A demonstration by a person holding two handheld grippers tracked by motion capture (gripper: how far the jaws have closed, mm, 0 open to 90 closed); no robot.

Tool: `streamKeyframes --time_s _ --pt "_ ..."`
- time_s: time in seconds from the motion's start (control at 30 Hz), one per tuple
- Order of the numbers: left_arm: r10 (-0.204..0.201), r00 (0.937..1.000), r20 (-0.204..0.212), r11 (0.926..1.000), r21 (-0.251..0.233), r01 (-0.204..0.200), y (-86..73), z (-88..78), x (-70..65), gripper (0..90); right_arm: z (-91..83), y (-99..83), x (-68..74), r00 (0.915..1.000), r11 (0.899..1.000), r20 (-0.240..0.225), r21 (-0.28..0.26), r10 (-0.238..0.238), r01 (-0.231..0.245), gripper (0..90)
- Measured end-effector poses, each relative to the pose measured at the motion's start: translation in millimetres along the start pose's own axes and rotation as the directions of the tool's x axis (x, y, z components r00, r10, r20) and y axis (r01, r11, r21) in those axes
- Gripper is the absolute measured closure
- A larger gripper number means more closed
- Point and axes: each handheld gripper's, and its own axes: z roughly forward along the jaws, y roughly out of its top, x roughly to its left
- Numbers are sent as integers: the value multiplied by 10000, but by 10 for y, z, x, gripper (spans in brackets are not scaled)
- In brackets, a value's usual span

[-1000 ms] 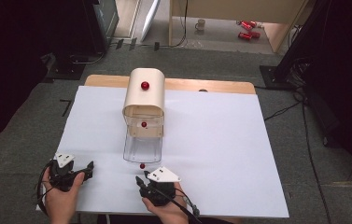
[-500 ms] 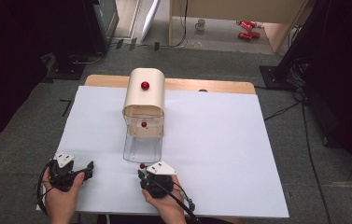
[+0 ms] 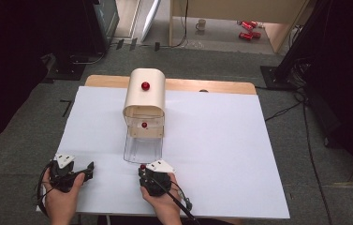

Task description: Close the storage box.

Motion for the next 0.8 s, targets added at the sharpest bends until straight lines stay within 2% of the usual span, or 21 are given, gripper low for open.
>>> streamKeyframes --time_s 0.13,0.4,0.8 --pt "-3 10000 4 10000 3 3 0 0 0 129 -3 6 2 10000 10000 -18 26 86 -86 750" --pt "-1 10000 0 10000 2 1 0 0 0 129 -87 88 16 10000 9992 -11 -384 69 -69 756" --pt "-3 10000 0 10000 2 3 0 0 0 129 -93 317 -38 9997 9976 231 -687 -97 112 756"
